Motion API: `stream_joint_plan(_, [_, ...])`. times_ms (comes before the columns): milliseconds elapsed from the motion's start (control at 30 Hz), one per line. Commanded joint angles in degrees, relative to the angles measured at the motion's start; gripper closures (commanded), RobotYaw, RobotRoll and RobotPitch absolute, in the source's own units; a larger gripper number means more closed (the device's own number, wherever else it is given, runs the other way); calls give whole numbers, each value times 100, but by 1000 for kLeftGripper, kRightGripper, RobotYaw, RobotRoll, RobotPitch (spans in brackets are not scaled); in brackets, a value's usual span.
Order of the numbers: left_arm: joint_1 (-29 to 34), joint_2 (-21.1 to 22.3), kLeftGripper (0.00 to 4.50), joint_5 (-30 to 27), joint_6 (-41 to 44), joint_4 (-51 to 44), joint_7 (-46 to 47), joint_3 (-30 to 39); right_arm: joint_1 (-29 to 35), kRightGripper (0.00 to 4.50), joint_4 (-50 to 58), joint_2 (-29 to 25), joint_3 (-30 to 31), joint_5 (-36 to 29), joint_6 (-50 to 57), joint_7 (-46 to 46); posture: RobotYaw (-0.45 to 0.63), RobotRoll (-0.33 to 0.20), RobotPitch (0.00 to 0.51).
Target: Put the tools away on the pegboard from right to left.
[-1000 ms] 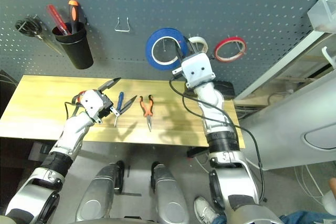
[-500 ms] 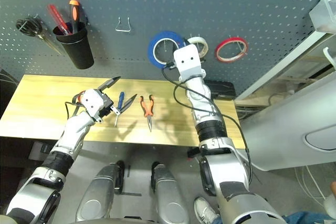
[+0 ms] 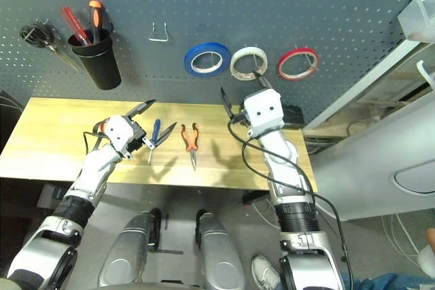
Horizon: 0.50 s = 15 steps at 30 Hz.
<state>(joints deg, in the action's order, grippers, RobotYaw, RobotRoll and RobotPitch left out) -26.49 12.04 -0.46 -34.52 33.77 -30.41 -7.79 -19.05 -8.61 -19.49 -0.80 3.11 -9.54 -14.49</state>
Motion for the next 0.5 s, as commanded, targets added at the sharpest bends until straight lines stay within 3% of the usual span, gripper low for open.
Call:
stream_joint_plan(33, [-6, -16, 0, -1, 143, 130, -39, -1, -80, 45, -425, 193, 144, -82, 564, -129, 43, 0, 248])
stream_joint_plan(300, [29, 72, 0, 151, 800, -95, 91, -23, -757, 45, -1499, 562, 234, -186, 1887, -342, 79, 0, 258])
stream_joint_plan(500, [220, 164, 0, 290, 1501, -354, 37, -140, -1425, 45, -2210, 951, -60, -465, 2865, -135, 99, 0, 271])
